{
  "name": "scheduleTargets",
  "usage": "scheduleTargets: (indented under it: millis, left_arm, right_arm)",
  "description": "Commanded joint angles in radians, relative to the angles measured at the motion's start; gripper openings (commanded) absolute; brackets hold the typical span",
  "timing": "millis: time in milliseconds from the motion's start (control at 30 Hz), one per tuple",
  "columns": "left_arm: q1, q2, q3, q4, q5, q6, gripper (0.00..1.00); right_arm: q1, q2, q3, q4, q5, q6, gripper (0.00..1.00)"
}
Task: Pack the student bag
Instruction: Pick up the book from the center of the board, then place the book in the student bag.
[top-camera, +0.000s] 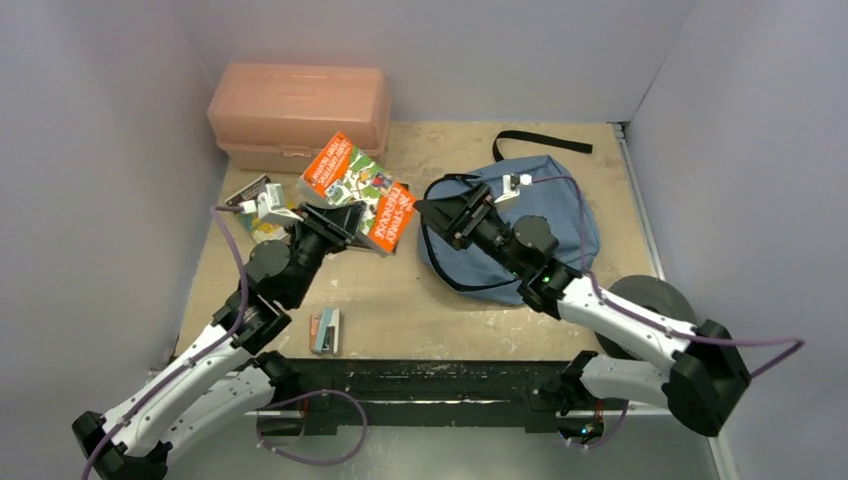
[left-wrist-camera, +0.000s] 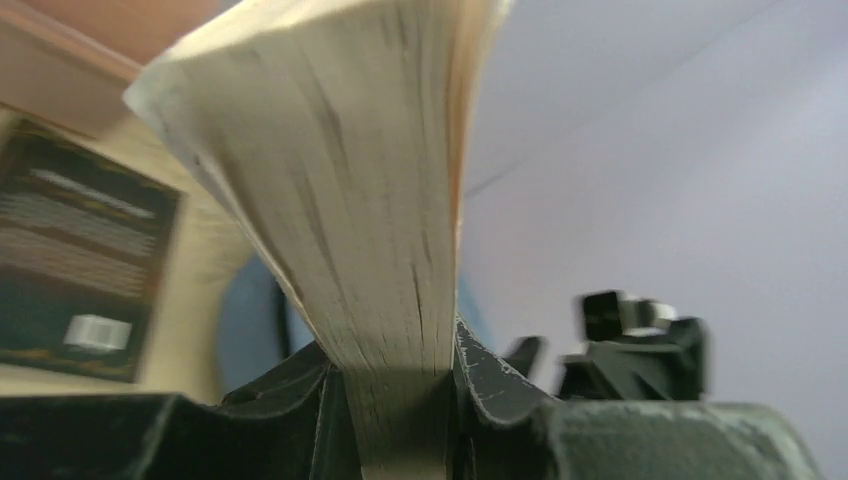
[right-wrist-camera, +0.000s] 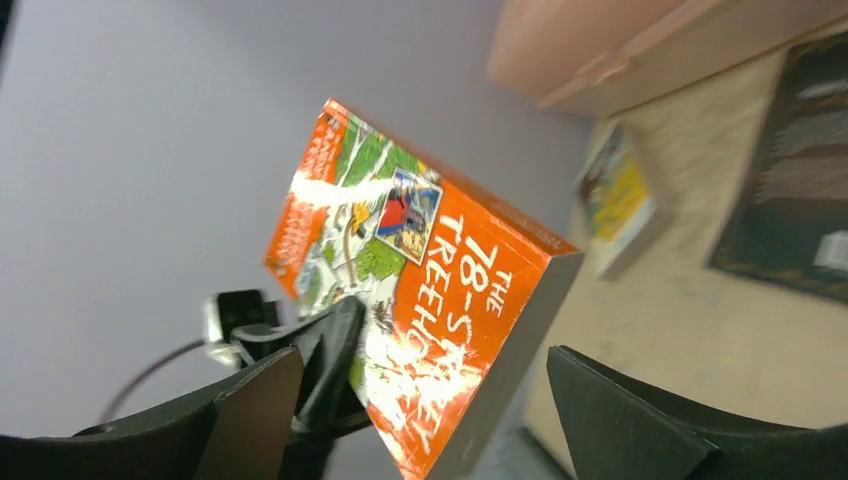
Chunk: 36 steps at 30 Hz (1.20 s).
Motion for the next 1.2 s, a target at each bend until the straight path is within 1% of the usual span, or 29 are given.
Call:
scheduleTargets:
  millis: [0, 33, 67, 100, 133, 200, 300, 400, 433, 567, 667, 733, 867, 933, 1000, 1100, 1167]
  left_arm:
    - [0.017, -0.093, 0.169, -0.511, -0.250, 0.190, 0.00]
    - [0.017, -0.095, 0.218, -0.611, -0.271, 0.208, 0.00]
    - [0.018, -0.095, 0.254, -0.700, -0.276, 0.224, 0.00]
    - [0.017, -0.091, 0.284, -0.786, -0.276, 0.235, 0.00]
    - [0.017, -0.085, 0.314, -0.853, -0.277, 0.240, 0.00]
    - [0.017, -0.074, 0.363, -0.993, -0.274, 0.251, 0.00]
    - [0.017, -0.071, 0.410, -1.080, -0.262, 0.270, 0.00]
    - [0.017, -0.095, 0.414, -1.091, -0.236, 0.282, 0.00]
    - [0.017, -0.106, 0.411, -1.091, -0.225, 0.280, 0.00]
    - [0.017, -0.131, 0.379, -1.085, -0.168, 0.244, 0.00]
    - [0.017, -0.123, 0.359, -1.087, -0.112, 0.209, 0.00]
    - [0.017, -0.112, 0.355, -1.090, -0.077, 0.189, 0.00]
    - [0.017, -0.101, 0.345, -1.085, -0.027, 0.171, 0.00]
    - [0.016, -0.101, 0.335, -1.073, -0.021, 0.171, 0.00]
    - [0.017, -0.102, 0.330, -1.063, -0.019, 0.171, 0.00]
    - [0.017, -0.100, 0.333, -1.055, -0.014, 0.177, 0.00]
    - [0.017, -0.095, 0.339, -1.054, -0.008, 0.179, 0.00]
  right_arm:
    - [-0.010, -0.138, 0.068, -0.562, 0.211, -0.617, 0.98]
    - [-0.010, -0.136, 0.094, -0.649, 0.264, -0.701, 0.99]
    - [-0.009, -0.119, 0.126, -0.713, 0.286, -0.810, 0.99]
    - [-0.008, -0.085, 0.170, -0.791, 0.292, -0.875, 0.99]
    - [-0.004, -0.044, 0.227, -0.877, 0.307, -0.907, 0.99]
    - [0.047, 0.033, 0.298, -0.941, 0.342, -0.958, 0.99]
    - [0.148, 0.177, 0.426, -1.051, 0.511, -0.977, 0.99]
    - [0.192, 0.345, 0.578, -1.185, 0.692, -0.969, 0.99]
    - [0.198, 0.399, 0.612, -1.197, 0.739, -0.969, 0.99]
    - [0.199, 0.516, 0.701, -1.155, 0.871, -1.009, 0.99]
    - [0.198, 0.611, 0.766, -1.173, 1.000, -1.047, 0.99]
    - [0.191, 0.645, 0.778, -1.185, 1.057, -1.062, 0.99]
    - [0.179, 0.610, 0.700, -1.115, 1.058, -1.098, 0.99]
    - [0.165, 0.604, 0.677, -1.117, 1.045, -1.097, 0.98]
    - [0.152, 0.601, 0.664, -1.140, 1.036, -1.086, 0.94]
    - [0.144, 0.584, 0.626, -1.134, 1.019, -1.085, 0.86]
    - [0.144, 0.570, 0.613, -1.153, 1.029, -1.069, 0.76]
